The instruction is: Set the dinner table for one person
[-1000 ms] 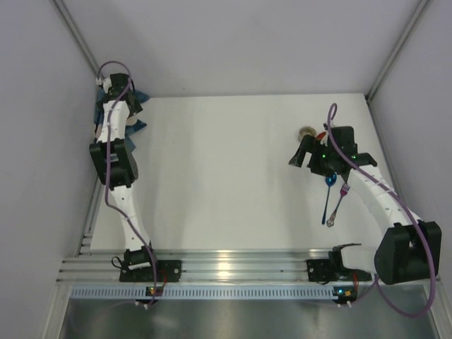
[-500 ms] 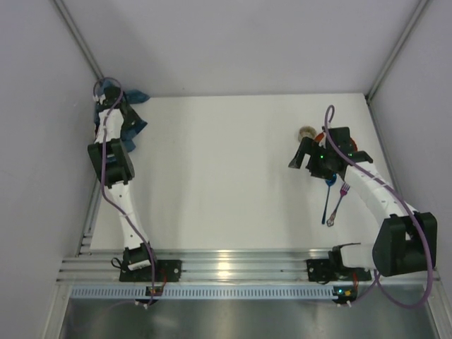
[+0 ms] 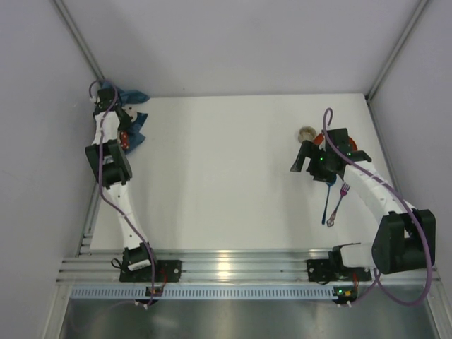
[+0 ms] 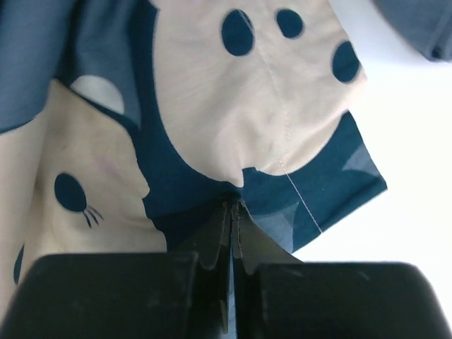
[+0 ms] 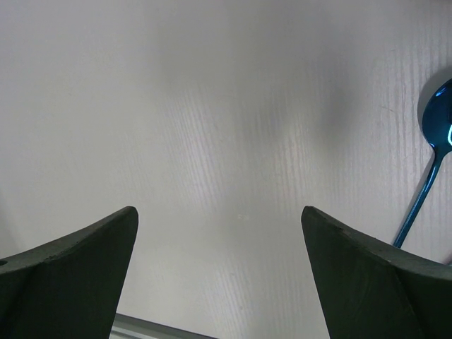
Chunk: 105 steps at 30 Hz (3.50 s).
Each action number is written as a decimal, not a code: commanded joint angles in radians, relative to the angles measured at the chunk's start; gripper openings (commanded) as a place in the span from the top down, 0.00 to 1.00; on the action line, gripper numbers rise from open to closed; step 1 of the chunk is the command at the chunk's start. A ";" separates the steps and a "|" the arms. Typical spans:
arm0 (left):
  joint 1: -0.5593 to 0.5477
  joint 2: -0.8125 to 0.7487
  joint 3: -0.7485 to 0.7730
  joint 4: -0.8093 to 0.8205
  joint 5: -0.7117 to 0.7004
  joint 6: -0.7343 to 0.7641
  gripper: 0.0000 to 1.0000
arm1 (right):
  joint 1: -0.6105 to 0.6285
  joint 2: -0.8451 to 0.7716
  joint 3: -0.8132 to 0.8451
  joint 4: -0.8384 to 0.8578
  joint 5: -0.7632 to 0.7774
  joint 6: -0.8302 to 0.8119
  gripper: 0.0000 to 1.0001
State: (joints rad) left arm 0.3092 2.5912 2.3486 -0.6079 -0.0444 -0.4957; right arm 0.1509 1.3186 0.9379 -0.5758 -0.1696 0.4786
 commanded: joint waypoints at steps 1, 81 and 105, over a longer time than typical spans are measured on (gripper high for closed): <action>-0.007 0.024 -0.012 0.033 0.127 -0.003 1.00 | 0.010 0.005 0.050 -0.012 0.015 -0.023 0.00; -0.239 -0.738 -1.213 0.243 0.336 0.051 0.38 | 0.337 0.981 0.731 0.275 -0.208 0.279 0.89; -0.243 -0.599 -1.215 0.312 0.512 0.032 1.00 | 0.288 0.990 0.753 0.254 -0.222 0.311 1.00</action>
State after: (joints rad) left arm 0.0742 1.9347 1.1221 -0.2134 0.5518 -0.4973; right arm 0.4652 2.2959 1.6852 -0.2924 -0.4137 0.7826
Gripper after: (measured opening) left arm 0.024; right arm 0.011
